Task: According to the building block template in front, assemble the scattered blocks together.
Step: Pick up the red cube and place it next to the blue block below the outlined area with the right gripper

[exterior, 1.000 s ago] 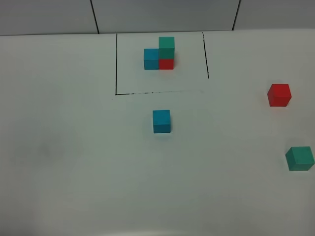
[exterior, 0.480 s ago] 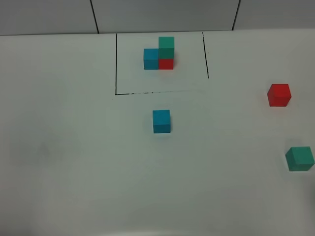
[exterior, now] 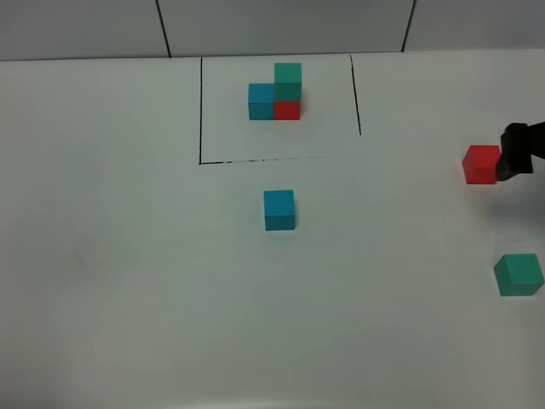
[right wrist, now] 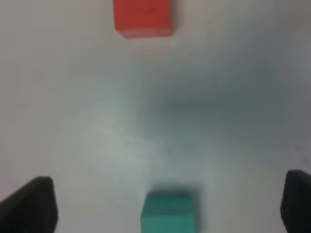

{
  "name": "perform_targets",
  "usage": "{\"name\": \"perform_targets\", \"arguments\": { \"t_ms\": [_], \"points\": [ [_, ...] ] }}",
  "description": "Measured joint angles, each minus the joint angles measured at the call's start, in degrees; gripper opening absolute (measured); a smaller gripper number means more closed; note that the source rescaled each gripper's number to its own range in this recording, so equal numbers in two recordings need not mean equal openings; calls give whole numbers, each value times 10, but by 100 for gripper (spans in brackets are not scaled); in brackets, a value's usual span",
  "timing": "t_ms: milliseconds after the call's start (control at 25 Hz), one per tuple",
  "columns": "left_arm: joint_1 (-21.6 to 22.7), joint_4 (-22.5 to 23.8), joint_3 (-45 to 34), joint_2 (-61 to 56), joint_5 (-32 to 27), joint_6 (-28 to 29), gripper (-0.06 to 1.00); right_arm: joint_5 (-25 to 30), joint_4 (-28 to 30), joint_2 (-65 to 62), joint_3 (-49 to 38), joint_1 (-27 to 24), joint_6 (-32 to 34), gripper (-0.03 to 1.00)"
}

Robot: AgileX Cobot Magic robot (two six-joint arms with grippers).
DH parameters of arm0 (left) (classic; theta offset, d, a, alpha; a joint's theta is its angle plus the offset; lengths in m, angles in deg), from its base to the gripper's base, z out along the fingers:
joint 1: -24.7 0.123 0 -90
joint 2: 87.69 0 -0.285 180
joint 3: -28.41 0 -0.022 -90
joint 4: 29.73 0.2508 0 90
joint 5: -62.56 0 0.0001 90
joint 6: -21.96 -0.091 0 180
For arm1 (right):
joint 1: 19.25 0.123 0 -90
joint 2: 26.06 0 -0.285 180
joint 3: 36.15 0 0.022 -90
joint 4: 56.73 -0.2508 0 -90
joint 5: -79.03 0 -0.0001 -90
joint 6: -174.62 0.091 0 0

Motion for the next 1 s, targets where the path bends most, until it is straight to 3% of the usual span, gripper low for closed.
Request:
{"name": "perform_targets", "arguments": {
  "t_ms": [520, 1000],
  "points": [
    [0, 0, 0, 0, 0, 1, 76, 41, -20, 186, 190, 16, -28, 80],
    [0, 0, 0, 0, 0, 1, 76, -24, -13, 263, 205, 15, -37, 74]
  ]
}}
